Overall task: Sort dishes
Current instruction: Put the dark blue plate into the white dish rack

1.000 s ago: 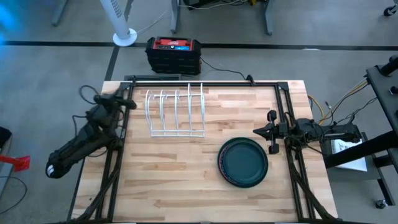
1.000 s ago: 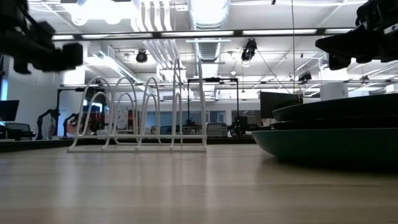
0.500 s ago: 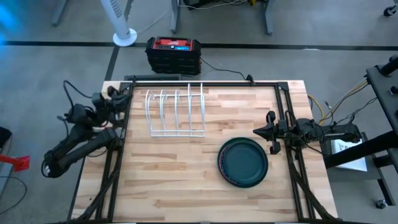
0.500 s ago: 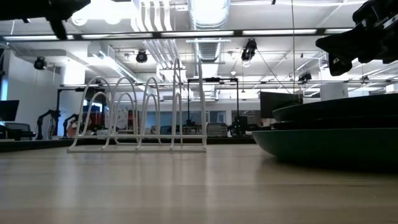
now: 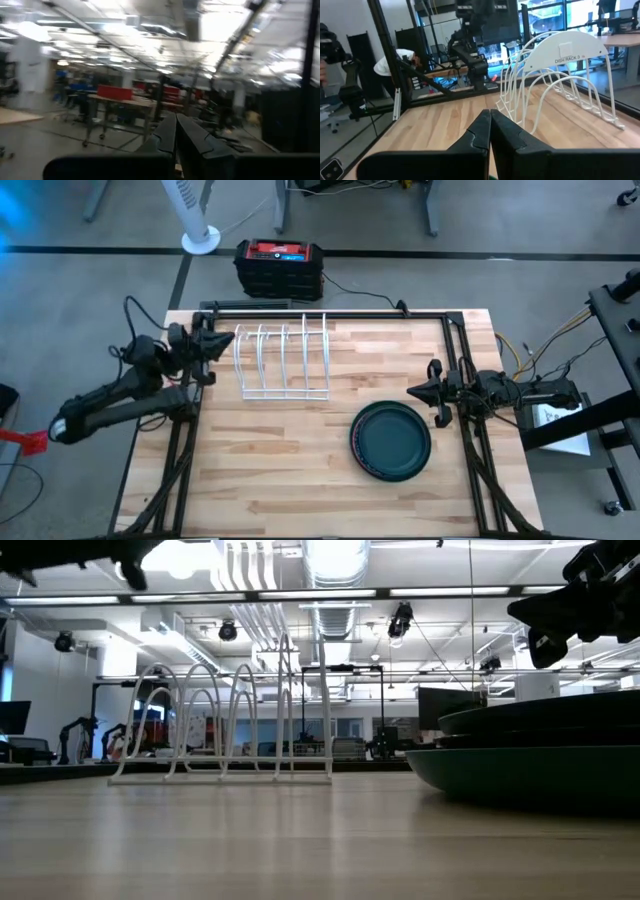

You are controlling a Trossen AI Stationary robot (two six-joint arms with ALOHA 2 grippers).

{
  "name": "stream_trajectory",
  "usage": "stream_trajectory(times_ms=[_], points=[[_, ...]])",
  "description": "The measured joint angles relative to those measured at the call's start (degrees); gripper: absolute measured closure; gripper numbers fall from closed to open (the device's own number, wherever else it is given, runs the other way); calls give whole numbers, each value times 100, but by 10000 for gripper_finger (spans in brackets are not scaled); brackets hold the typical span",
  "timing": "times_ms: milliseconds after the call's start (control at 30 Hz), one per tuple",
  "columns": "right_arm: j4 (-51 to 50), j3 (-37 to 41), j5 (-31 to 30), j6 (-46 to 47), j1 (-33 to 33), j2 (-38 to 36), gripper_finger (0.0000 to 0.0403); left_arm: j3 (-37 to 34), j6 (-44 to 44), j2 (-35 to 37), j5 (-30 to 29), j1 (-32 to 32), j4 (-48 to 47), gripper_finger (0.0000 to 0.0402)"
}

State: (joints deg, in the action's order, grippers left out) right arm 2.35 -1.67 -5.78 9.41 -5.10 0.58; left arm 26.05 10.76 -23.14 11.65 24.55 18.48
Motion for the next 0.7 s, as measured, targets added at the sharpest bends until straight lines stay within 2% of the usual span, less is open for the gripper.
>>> stream_trajectory(times_ms=[67, 167, 267, 433, 700], points=[[0, 0, -1, 13, 0, 0, 403, 322, -301, -272, 175, -341, -96, 401], [-7, 0, -17, 18, 0, 0, 403, 828, -890, -554, 773, -766, -530, 401], [-27, 0, -20, 17, 0, 0, 402, 1313, -1012, -731, 1044, -1007, -991, 401], [-92, 0, -22, 283, 0, 0, 379, 1814, -261, -928, 1041, -1090, -1407, 401], [-383, 0, -18, 409, -2, 0, 327, 1783, 449, -1127, 1043, -1088, -1573, 401]])
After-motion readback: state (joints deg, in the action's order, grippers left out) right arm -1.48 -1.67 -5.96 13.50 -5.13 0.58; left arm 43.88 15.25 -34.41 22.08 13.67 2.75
